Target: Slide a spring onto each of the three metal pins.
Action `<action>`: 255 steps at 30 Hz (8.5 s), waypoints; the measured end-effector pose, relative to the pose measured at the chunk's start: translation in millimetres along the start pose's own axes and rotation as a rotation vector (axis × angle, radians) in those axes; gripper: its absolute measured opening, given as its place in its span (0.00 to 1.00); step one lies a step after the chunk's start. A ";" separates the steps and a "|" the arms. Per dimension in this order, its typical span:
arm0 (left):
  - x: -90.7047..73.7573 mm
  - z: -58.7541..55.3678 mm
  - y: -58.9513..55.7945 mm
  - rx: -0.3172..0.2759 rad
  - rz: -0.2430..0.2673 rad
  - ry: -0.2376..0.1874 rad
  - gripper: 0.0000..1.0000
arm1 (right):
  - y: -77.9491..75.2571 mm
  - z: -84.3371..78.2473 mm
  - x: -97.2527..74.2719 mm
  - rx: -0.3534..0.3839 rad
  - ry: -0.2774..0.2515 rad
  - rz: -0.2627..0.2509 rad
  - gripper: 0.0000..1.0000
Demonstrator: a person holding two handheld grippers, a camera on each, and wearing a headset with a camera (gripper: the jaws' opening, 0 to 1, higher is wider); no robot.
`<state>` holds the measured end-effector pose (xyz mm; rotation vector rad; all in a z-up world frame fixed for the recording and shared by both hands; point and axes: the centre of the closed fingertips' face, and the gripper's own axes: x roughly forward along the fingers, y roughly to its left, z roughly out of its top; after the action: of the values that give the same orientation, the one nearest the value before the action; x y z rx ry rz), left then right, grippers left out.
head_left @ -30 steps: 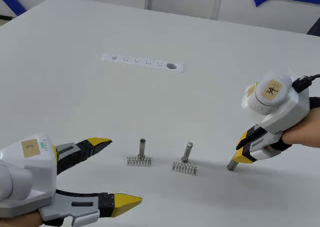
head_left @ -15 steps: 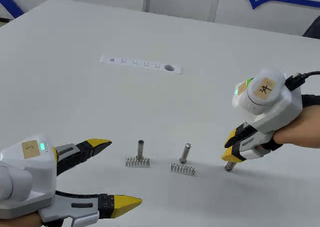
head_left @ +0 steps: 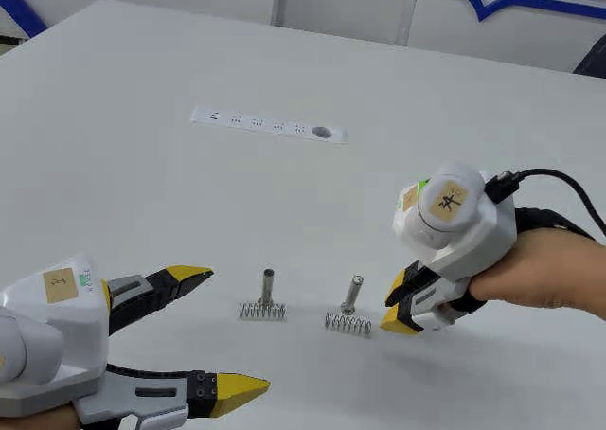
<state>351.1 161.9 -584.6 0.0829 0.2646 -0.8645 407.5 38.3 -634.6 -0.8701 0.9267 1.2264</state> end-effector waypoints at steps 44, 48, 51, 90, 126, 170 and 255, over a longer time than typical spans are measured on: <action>-2.3 -1.8 1.1 -0.013 0.030 0.006 0.80 | -0.1 -5.2 34.2 -0.039 -0.005 0.056 0.12; -1.7 -1.6 0.5 -0.013 0.028 0.004 0.80 | -0.2 -5.3 34.2 -0.032 -0.005 0.051 0.12; -1.5 -1.4 0.2 -0.012 0.026 0.003 0.80 | 0.0 -6.7 33.4 -0.035 0.013 0.044 0.12; 0.7 2.5 -3.1 0.002 0.004 -0.011 0.80 | 4.9 9.9 -26.5 -0.077 0.034 0.009 0.11; -0.8 -1.0 0.1 -0.010 0.016 -0.017 0.80 | -22.5 48.1 -45.5 -0.152 0.063 -0.027 0.11; 2.4 -4.1 -1.8 -0.016 0.008 -0.004 0.80 | -19.7 35.4 11.2 -0.132 0.151 0.057 0.13; 8.2 -8.6 -11.7 -0.007 -0.029 0.014 0.79 | 37.2 78.8 27.1 -0.192 -0.052 0.063 0.11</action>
<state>345.5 149.7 -594.6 0.0792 0.2824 -0.8925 381.6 125.7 -631.4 -0.9615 0.8089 1.4029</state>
